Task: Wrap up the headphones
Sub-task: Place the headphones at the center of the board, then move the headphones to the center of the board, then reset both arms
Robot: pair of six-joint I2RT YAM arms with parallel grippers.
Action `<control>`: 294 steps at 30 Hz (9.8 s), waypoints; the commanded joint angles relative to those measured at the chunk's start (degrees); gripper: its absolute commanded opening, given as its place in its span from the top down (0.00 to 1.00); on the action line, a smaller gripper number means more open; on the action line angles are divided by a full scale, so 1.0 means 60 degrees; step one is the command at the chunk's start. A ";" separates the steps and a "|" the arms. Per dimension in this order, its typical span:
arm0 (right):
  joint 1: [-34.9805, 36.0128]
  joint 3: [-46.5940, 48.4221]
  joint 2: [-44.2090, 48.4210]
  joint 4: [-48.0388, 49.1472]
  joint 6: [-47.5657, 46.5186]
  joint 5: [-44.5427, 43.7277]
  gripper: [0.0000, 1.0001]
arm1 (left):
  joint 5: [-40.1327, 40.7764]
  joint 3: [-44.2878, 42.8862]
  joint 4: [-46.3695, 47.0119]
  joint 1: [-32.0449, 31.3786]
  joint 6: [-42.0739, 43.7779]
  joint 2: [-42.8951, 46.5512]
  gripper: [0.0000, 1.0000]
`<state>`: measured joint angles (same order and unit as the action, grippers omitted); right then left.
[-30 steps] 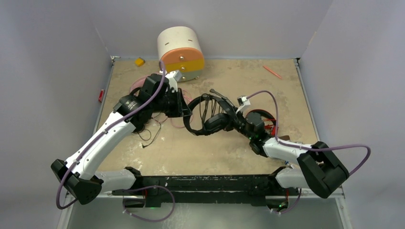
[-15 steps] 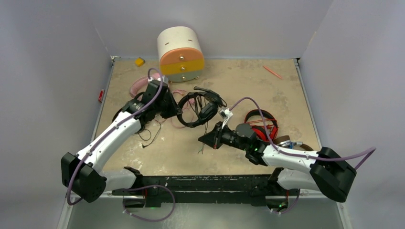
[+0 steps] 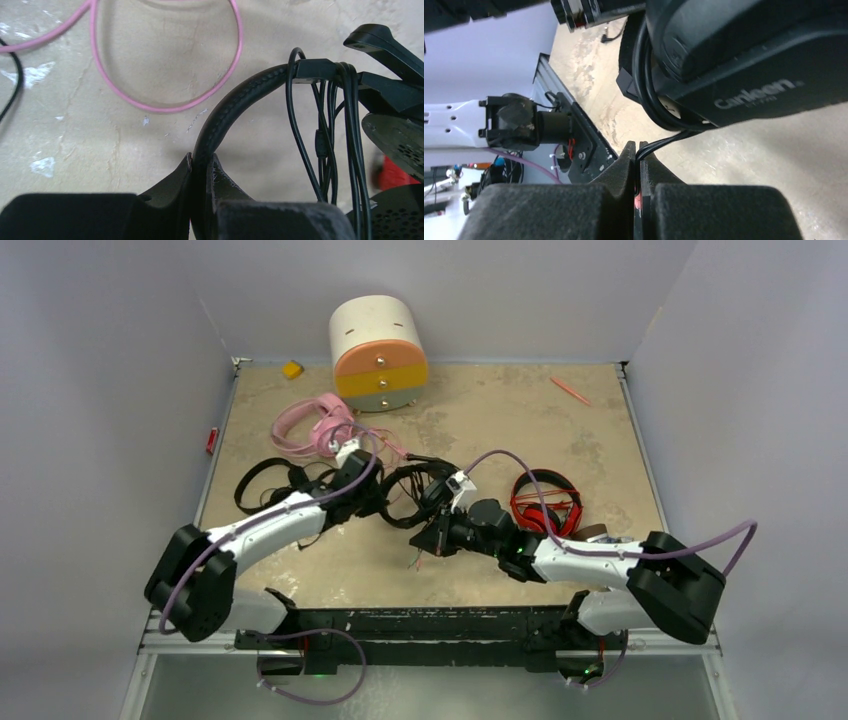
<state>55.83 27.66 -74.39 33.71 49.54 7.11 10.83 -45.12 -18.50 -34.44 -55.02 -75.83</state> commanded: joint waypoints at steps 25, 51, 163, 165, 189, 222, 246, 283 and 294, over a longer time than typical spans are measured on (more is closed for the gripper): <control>-0.1504 0.1269 0.0192 -0.3721 0.1851 -0.1464 0.80 | 0.1486 -0.1313 0.3570 -0.2181 0.2054 -0.4465 1.00; -0.2384 0.1632 -0.0423 -0.3204 0.2356 -0.1097 0.52 | 0.0524 -0.1467 0.3377 -0.2252 0.2215 -0.4097 0.84; -0.7422 0.7358 -0.5868 -0.9336 0.0340 -0.3715 0.60 | 0.1706 0.0065 0.1507 -0.2317 0.1950 0.0290 0.72; -0.7756 0.6752 -0.5392 -0.9231 0.0574 -0.3783 0.60 | 0.1644 0.0050 0.1509 -0.2317 0.1935 0.0312 0.72; -0.7681 0.6246 -0.1246 -0.7664 -0.4699 -0.1215 0.08 | 0.3423 -0.0188 0.0055 -0.2247 0.2037 0.1657 0.73; -0.6435 0.0114 0.5233 -0.6218 -0.4369 -0.2886 0.01 | 0.3234 0.3271 0.2920 -0.2188 0.5211 0.5258 0.00; -0.8374 -0.1751 0.1702 0.2521 -0.8132 -0.2691 0.04 | 0.1442 0.4944 1.0028 0.3522 0.6979 0.2566 0.00; -0.8720 -0.1819 -0.2735 0.6877 -0.8773 -0.3510 0.01 | -0.0887 0.4738 1.4360 0.5582 0.8498 -0.2588 0.04; -0.8719 -0.1834 -0.2733 0.6866 -0.8767 -0.3515 0.01 | -0.0896 0.4753 1.4434 0.5591 0.8512 -0.2631 0.03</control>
<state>3.73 15.42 -90.74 71.92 -3.03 -12.58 6.59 -15.77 65.32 -1.26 -3.62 -91.44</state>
